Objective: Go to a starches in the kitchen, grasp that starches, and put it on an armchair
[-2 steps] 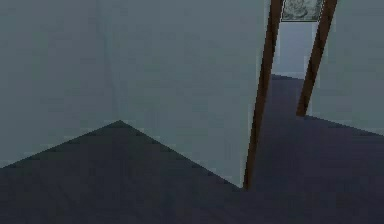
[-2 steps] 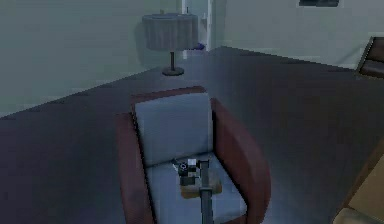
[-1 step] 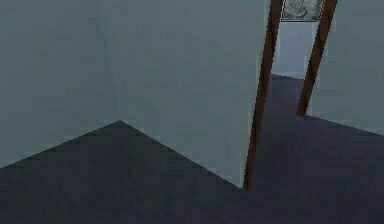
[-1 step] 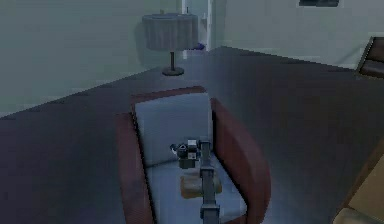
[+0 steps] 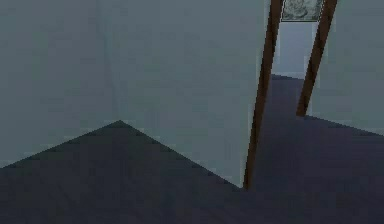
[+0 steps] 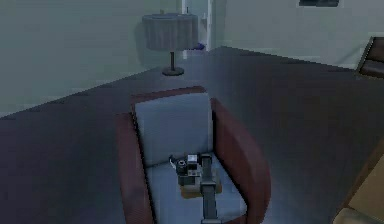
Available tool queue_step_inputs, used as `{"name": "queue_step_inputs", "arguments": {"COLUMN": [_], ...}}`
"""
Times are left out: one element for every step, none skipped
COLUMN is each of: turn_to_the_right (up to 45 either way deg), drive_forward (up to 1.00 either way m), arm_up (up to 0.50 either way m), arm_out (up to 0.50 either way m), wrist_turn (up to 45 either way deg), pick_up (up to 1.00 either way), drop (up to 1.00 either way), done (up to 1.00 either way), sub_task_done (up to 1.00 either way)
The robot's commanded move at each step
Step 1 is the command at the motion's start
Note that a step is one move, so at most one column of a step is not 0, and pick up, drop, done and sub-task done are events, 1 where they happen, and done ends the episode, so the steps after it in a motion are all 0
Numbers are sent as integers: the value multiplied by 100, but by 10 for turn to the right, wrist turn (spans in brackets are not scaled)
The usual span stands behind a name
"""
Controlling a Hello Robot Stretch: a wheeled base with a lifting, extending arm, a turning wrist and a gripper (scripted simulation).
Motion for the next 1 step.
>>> {"name": "queue_step_inputs", "arguments": {"turn_to_the_right": [0], "drive_forward": [0], "arm_up": [0], "arm_out": [0], "wrist_turn": [0], "pick_up": [0], "drop": [0], "done": [100], "sub_task_done": [0]}}
